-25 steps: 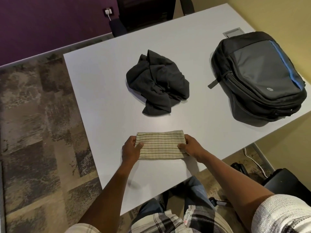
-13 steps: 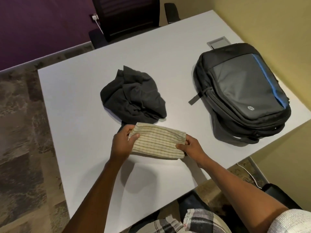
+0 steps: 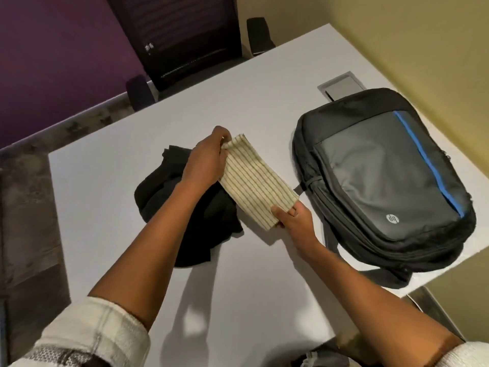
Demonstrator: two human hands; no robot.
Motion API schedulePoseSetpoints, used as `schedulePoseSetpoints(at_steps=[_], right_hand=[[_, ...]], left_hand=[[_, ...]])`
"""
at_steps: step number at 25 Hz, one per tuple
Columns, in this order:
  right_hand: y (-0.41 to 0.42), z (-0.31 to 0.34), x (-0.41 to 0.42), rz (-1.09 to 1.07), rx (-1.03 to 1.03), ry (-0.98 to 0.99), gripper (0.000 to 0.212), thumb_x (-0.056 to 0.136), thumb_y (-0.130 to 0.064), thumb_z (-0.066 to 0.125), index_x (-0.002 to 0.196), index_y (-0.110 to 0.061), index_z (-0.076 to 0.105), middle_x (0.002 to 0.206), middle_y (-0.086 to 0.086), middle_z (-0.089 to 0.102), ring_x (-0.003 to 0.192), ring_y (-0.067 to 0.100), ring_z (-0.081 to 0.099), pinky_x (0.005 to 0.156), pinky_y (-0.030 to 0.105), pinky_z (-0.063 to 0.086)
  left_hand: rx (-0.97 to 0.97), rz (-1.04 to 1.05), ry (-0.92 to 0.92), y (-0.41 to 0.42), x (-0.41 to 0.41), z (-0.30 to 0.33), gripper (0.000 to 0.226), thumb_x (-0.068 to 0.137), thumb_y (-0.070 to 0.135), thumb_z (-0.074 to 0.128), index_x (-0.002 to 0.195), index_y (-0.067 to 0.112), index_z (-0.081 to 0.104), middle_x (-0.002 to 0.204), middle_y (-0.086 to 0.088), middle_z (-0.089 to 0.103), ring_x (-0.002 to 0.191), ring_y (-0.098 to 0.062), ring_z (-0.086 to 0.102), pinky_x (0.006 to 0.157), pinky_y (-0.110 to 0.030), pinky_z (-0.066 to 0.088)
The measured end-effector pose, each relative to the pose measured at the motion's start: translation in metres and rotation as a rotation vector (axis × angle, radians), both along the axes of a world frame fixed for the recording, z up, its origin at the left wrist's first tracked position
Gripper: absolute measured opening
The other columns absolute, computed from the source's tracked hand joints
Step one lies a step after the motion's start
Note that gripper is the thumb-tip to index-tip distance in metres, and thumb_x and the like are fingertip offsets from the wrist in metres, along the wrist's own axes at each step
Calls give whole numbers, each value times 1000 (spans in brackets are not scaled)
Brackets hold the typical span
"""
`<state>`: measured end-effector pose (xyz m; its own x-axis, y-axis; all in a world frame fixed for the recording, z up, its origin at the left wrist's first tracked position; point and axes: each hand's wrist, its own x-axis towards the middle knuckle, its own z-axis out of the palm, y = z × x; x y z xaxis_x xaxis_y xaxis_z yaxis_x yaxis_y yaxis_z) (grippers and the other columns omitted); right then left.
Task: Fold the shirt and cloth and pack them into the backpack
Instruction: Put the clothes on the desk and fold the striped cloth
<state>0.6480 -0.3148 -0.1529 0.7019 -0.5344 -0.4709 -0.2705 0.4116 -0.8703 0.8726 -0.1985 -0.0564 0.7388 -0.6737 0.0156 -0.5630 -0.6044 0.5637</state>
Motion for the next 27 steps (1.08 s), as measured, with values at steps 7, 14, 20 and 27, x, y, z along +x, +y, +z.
schedulePoseSetpoints(at_steps=[7, 14, 20, 27], right_hand=[[-31, -42, 32, -97, 17, 132, 44, 86, -20, 78, 126, -13, 61, 113, 6, 73, 96, 25, 73, 78, 44, 62], [-36, -66, 56, -79, 132, 178, 27, 89, -8, 72, 112, -15, 60, 109, 13, 72, 81, 25, 74, 69, 36, 55], [-35, -72, 68, -120, 139, 239, 28, 91, -12, 70, 117, -14, 60, 103, 5, 74, 82, 17, 74, 83, 40, 61], [-21, -50, 67, -216, 282, 309, 12, 95, -14, 65, 98, -4, 59, 86, 13, 71, 70, 20, 74, 71, 37, 62]], left_hand=[[181, -36, -13, -63, 41, -56, 27, 87, -1, 52, 94, 21, 66, 105, -2, 62, 91, -22, 60, 81, -38, 51], [370, -104, -182, -95, 57, -92, 34, 95, 11, 55, 125, 21, 66, 139, -4, 55, 122, -32, 47, 95, -44, 35], [499, -173, -31, -98, 51, -104, 69, 89, 25, 67, 151, 16, 38, 163, -9, 22, 145, -35, 23, 111, -50, 32], [553, -162, -42, -65, 49, -108, 79, 91, 35, 66, 157, 19, 25, 168, -11, 6, 152, -35, 10, 121, -52, 20]])
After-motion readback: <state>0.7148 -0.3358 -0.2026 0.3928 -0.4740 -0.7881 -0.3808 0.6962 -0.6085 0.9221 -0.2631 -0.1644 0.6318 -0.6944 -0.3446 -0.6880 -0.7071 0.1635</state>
